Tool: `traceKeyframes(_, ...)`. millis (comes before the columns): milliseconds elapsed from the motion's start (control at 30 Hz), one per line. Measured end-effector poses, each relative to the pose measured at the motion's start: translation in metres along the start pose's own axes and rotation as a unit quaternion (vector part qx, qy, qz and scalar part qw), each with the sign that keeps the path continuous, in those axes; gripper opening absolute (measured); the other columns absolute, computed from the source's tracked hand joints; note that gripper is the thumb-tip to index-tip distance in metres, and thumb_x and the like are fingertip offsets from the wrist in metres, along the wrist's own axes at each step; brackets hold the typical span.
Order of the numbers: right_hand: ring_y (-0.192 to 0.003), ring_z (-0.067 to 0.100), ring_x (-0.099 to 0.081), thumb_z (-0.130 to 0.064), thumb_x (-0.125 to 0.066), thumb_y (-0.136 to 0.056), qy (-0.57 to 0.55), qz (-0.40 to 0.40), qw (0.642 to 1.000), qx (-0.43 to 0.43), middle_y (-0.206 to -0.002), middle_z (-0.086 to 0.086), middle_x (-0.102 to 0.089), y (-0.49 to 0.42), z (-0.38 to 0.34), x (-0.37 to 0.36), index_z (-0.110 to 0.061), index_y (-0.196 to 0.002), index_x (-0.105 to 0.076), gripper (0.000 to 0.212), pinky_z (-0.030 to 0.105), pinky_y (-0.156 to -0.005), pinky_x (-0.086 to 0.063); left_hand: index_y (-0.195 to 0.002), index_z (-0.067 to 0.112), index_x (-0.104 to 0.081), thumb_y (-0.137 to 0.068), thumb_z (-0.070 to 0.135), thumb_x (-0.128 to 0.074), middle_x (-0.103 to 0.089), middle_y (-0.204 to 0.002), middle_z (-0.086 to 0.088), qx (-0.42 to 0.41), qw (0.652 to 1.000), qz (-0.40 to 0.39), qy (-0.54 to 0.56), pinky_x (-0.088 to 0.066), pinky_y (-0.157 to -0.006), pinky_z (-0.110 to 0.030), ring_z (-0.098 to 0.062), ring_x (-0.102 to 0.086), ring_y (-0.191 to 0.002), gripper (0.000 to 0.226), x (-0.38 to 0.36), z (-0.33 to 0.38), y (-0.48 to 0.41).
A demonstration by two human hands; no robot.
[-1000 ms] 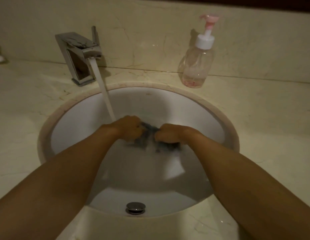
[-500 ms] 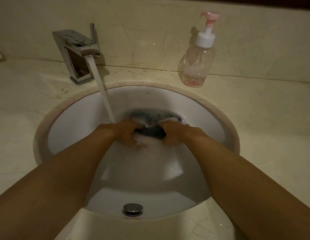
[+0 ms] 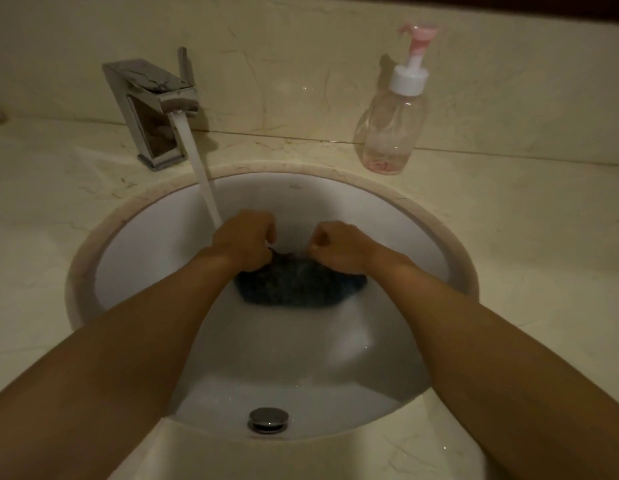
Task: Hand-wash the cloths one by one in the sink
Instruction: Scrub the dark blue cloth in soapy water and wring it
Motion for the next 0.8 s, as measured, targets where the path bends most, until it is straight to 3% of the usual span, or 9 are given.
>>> traceKeyframes(100, -0.119, 0.025, -0.06, -0.056, -0.071, -0.086, 0.074, -0.146, 0.987, -0.001, -0.13, 0.001, -0.061, 0.004, 0.0, -0.039, -0.025, -0.135, -0.06, 0.059, 0.037, -0.099, -0.05, -0.079, 0.023, -0.068, -0.076, 0.017, -0.081, -0.067, -0.088, 0.004, -0.008, 0.998, -0.063, 0.001, -0.057, -0.085, -0.036, -0.02, -0.065, -0.086, 0.015, -0.01, 0.012, -0.002)
traceKeyframes(267, -0.111, 0.029, -0.062, -0.033, -0.067, -0.092, 0.213, -0.1, 0.97, -0.054, -0.126, 0.008, -0.062, 0.003, 0.018, -0.025, -0.014, -0.131, -0.062, 0.043, 0.034, -0.088, -0.049, -0.106, 0.025, -0.068, -0.08, 0.061, -0.071, -0.066, -0.104, 0.004, -0.029, 0.978, -0.195, -0.071, -0.052, -0.085, -0.039, -0.02, -0.062, -0.093, 0.044, -0.043, 0.019, 0.011)
traceKeyframes(333, -0.098, 0.028, -0.065, -0.026, -0.065, -0.091, 0.188, -0.094, 0.976, -0.062, -0.114, 0.008, -0.064, 0.005, 0.011, -0.025, -0.016, -0.119, -0.062, 0.03, 0.037, -0.084, -0.055, -0.119, 0.029, -0.063, -0.08, 0.061, -0.069, -0.063, -0.116, 0.003, -0.029, 0.979, -0.182, -0.089, -0.051, -0.094, -0.044, -0.024, -0.061, -0.105, 0.05, -0.046, 0.018, 0.015)
traceKeyframes(400, -0.084, 0.025, -0.065, -0.025, -0.06, -0.092, 0.104, -0.105, 0.985, -0.092, -0.098, 0.008, -0.065, 0.004, 0.015, -0.028, -0.013, -0.097, -0.062, 0.013, 0.036, -0.075, -0.054, -0.106, 0.022, -0.065, -0.088, 0.048, -0.063, -0.066, -0.105, -0.002, -0.028, 0.985, -0.162, -0.059, -0.053, -0.09, -0.044, -0.028, -0.064, -0.1, 0.032, -0.041, 0.025, 0.015)
traceKeyframes(467, -0.076, 0.024, -0.059, -0.026, -0.054, -0.097, 0.024, -0.135, 0.981, -0.137, -0.088, 0.009, -0.063, 0.008, 0.021, -0.032, -0.011, -0.083, -0.061, 0.022, 0.033, -0.07, -0.047, -0.088, 0.009, -0.064, -0.095, 0.036, -0.054, -0.064, -0.084, -0.008, -0.026, 0.988, -0.152, -0.032, -0.055, -0.079, -0.044, -0.033, -0.064, -0.084, 0.03, -0.038, 0.029, 0.011)
traceKeyframes(600, -0.109, 0.035, -0.059, -0.034, -0.062, -0.097, 0.089, 0.013, 0.986, -0.142, -0.123, 0.016, -0.058, 0.007, 0.028, 0.007, -0.009, -0.129, -0.055, 0.041, 0.041, -0.09, -0.05, -0.108, 0.014, -0.058, -0.094, 0.038, -0.056, -0.063, -0.103, -0.007, -0.015, 0.992, -0.092, -0.084, -0.051, -0.083, -0.041, -0.029, -0.06, -0.089, 0.028, -0.025, 0.021, 0.012)
traceKeyframes(667, -0.111, 0.037, -0.059, -0.031, -0.061, -0.097, 0.086, 0.125, 0.984, -0.096, -0.125, 0.016, -0.06, 0.009, 0.017, 0.031, -0.01, -0.128, -0.057, 0.038, 0.044, -0.094, -0.051, -0.122, 0.014, -0.052, -0.09, 0.03, -0.063, -0.059, -0.115, -0.01, -0.01, 0.992, -0.016, -0.128, -0.05, -0.089, -0.045, -0.034, -0.059, -0.103, 0.038, -0.01, 0.014, 0.009)
traceKeyframes(733, -0.096, 0.031, -0.062, -0.033, -0.061, -0.098, 0.037, 0.081, 0.995, -0.047, -0.107, 0.012, -0.066, 0.006, 0.007, 0.022, -0.011, -0.106, -0.065, 0.024, 0.036, -0.082, -0.049, -0.112, 0.014, -0.054, -0.086, 0.022, -0.067, -0.056, -0.109, -0.009, -0.03, 0.994, 0.019, -0.1, -0.052, -0.086, -0.045, -0.034, -0.059, -0.103, 0.03, -0.003, 0.014, 0.005)
traceKeyframes(800, -0.089, 0.023, -0.06, -0.04, -0.066, -0.096, 0.054, -0.058, 0.996, -0.037, -0.098, 0.003, -0.064, 0.004, 0.004, -0.013, -0.017, -0.1, -0.068, 0.023, 0.029, -0.076, -0.046, -0.099, 0.02, -0.055, -0.086, 0.027, -0.066, -0.055, -0.099, -0.004, -0.051, 0.996, -0.049, -0.054, -0.048, -0.079, -0.039, -0.033, -0.06, -0.1, 0.018, -0.019, 0.018, 0.003)
Point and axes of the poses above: each hand's wrist, its own y-axis away from the middle knuckle, its own x-axis out of the back of the hand, z = x × y, the point moved 9 cm from there along -y, towards the middle knuckle
